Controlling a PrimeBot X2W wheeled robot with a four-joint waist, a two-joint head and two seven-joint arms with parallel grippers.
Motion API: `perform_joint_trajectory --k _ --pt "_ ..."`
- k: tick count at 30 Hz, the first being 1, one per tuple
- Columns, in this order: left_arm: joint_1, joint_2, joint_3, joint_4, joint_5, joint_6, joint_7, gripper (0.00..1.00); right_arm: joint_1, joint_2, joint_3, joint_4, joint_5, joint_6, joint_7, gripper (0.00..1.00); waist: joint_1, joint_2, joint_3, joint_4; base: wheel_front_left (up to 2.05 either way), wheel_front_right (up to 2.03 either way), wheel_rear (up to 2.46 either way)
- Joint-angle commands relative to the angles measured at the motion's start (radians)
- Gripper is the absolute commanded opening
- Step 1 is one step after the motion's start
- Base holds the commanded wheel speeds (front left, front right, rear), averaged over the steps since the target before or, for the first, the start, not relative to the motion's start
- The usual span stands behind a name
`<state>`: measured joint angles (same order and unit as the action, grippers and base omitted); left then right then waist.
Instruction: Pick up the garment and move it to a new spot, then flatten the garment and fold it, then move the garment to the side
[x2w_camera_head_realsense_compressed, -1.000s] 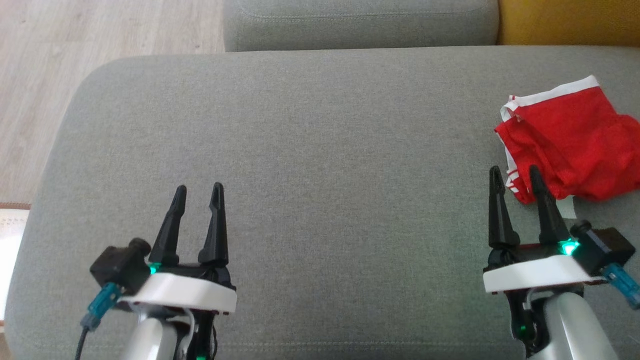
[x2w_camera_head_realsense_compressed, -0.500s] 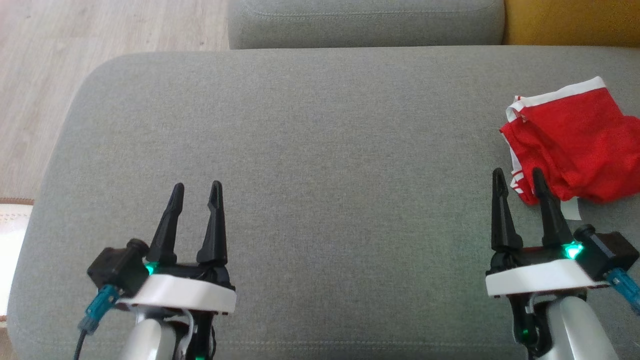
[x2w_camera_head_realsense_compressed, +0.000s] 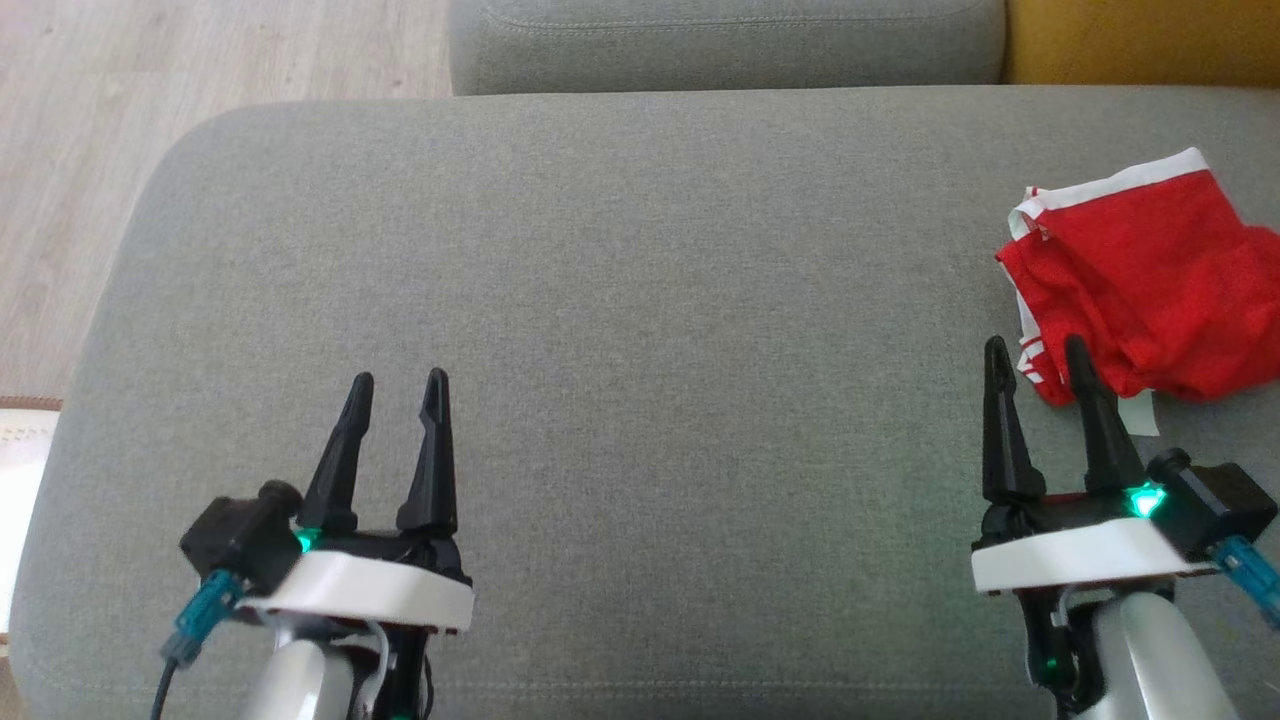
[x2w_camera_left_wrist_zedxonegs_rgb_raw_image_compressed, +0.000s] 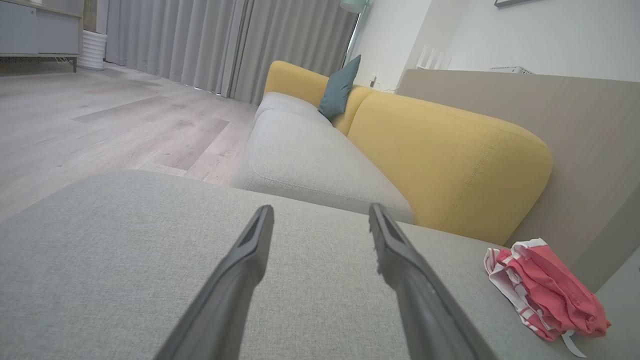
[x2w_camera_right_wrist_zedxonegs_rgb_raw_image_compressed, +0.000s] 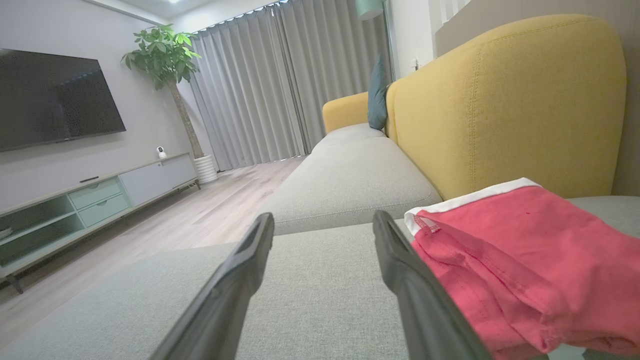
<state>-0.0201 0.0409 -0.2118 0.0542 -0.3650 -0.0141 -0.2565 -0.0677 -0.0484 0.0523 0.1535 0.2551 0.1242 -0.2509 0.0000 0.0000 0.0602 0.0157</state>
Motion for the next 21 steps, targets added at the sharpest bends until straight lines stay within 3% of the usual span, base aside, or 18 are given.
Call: perform_joint_trajectory --k 1,18,19,21 --pt "-0.029 0.009 0.033 -0.033 -0.002 -0.003 -0.005 1.00 -0.023 -0.002 0.019 -0.039 0.004 0.007 -0.011 1.00 0.0000 0.0000 0.000 -0.001 0.00 0.00 0.00" --pt "-0.027 0.009 0.033 -0.037 -0.004 -0.005 -0.005 1.00 -0.019 -0.002 0.015 -0.032 0.009 0.007 -0.011 1.00 0.0000 0.0000 -0.005 -0.002 0.00 0.00 0.00" --pt "0.000 0.000 0.000 -0.002 0.000 -0.004 0.000 0.00 0.000 0.000 -0.004 -0.001 0.004 0.000 0.000 0.00 0.0000 0.0000 -0.005 -0.002 0.00 0.00 0.00" --pt "0.003 -0.002 -0.002 0.023 -0.001 -0.004 0.001 0.00 0.003 0.000 -0.001 0.023 0.005 0.000 0.001 0.00 0.0000 0.0000 -0.005 -0.002 0.00 0.00 0.00"
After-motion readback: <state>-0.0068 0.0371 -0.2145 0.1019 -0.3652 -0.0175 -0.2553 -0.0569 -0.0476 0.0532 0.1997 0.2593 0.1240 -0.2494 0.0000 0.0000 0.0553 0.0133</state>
